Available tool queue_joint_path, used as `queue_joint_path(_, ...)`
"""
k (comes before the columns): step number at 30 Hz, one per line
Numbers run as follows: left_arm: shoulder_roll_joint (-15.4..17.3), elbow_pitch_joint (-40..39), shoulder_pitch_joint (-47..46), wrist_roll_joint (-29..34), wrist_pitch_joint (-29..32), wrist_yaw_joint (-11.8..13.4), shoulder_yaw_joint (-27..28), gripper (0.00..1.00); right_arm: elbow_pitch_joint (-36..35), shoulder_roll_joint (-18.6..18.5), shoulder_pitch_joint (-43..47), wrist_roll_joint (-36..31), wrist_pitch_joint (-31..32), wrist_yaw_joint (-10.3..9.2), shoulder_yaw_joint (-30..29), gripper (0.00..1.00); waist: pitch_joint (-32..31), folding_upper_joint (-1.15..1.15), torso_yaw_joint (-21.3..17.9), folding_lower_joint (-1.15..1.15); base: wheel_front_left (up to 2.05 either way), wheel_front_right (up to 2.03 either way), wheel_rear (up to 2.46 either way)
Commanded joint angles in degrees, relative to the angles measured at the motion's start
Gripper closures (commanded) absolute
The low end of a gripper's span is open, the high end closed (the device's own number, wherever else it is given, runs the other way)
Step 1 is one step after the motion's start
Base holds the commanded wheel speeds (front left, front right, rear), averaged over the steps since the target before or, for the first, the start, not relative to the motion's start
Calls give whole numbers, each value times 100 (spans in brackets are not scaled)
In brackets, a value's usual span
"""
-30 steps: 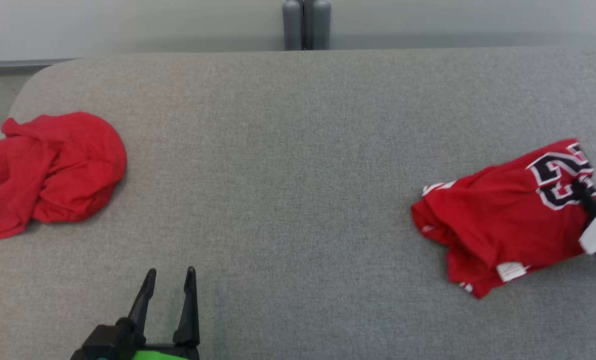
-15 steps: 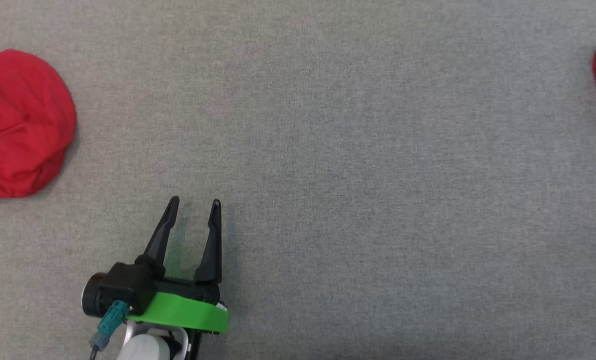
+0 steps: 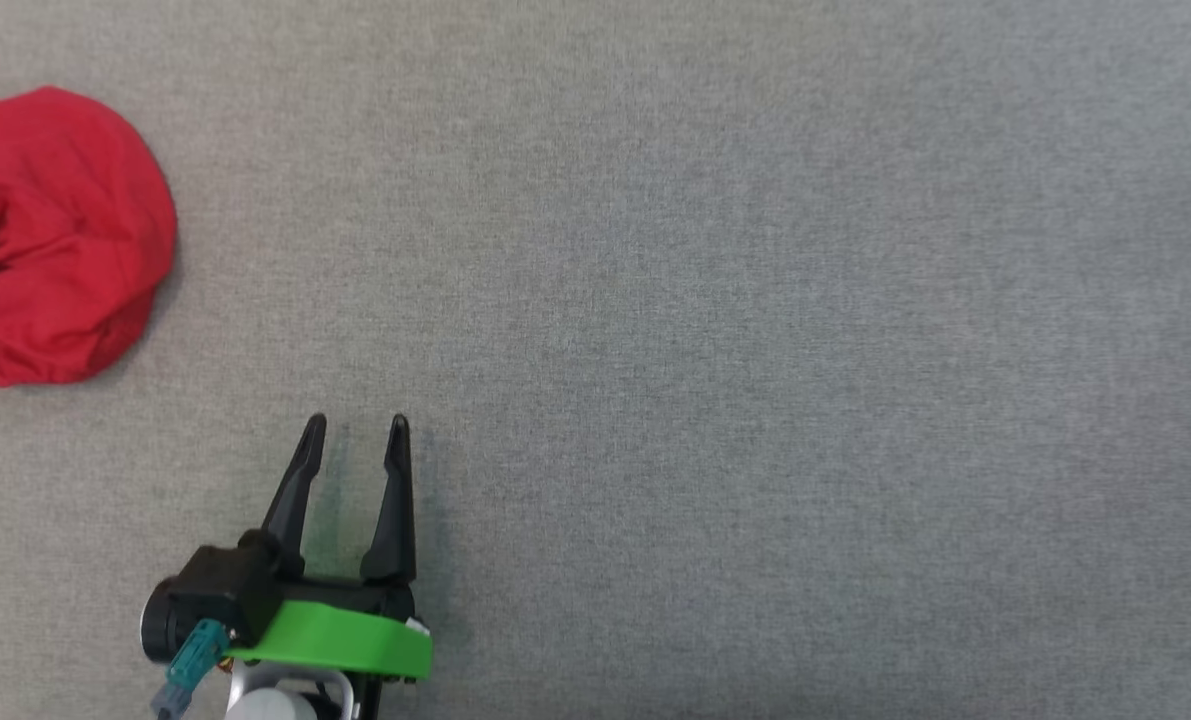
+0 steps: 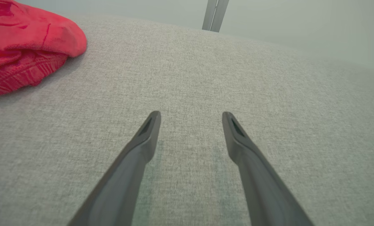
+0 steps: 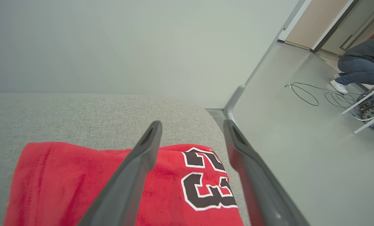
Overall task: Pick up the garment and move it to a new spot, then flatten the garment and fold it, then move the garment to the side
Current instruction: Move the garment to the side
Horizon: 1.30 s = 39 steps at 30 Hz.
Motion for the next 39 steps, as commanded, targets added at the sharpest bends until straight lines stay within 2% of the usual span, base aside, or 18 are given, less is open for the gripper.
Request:
queue_joint_path(1, 14, 32, 144, -40, 0, 19, 55, 0, -128, 89, 215, -40, -131, -8, 68, 0, -486, 0, -190, -1, 0, 0, 0)
queue_joint_path(5, 14, 123, 381, -127, 0, -4, 230, 0, -721, 448, 810, -42, -288, -8, 140, 0, -1036, 0, -275, -1, 0, 0, 0)
queue_joint_path(10, 14, 292, 722, -116, 0, -83, 459, 0, -2021, 1077, 2075, -277, -297, -8, -276, 0, -1725, 0, -352, -1, 0, 0, 0)
queue_joint_path(14, 14, 411, 987, -89, 0, -128, 641, 0, -3169, 1869, 3097, -730, -296, -8, -671, 0, -2141, 0, -486, -1, 0, 0, 0)
queue_joint_path(18, 13, 493, 1225, -28, 0, -179, 784, 0, -4011, 2691, 3961, -1160, -297, -8, -826, 0, -2476, 0, -625, -1, 0, 0, 0)
queue_joint_path(22, 13, 554, 1315, 84, 0, -226, 810, 0, -4569, 3336, 4679, -1435, -296, -8, -870, 0, -2640, 0, -637, -1, 0, 0, 0)
queue_joint_path(25, 13, 616, 1267, 119, 0, -251, 751, 0, -4729, 3742, 5180, -1587, -297, -7, -910, 0, -2722, 0, -578, -1, 0, 0, 0)
queue_joint_path(30, 14, 658, 1188, 192, 0, -272, 705, 0, -4799, 4043, 5514, -1718, -297, -7, -878, 0, -2738, 0, -595, -1, 0, 0, 0)
queue_joint_path(39, 14, 685, 1192, 182, 0, -278, 600, 0, -4657, 4223, 5586, -1846, -297, -7, -910, 0, -2743, 0, -581, -1, 0, 0, 0)
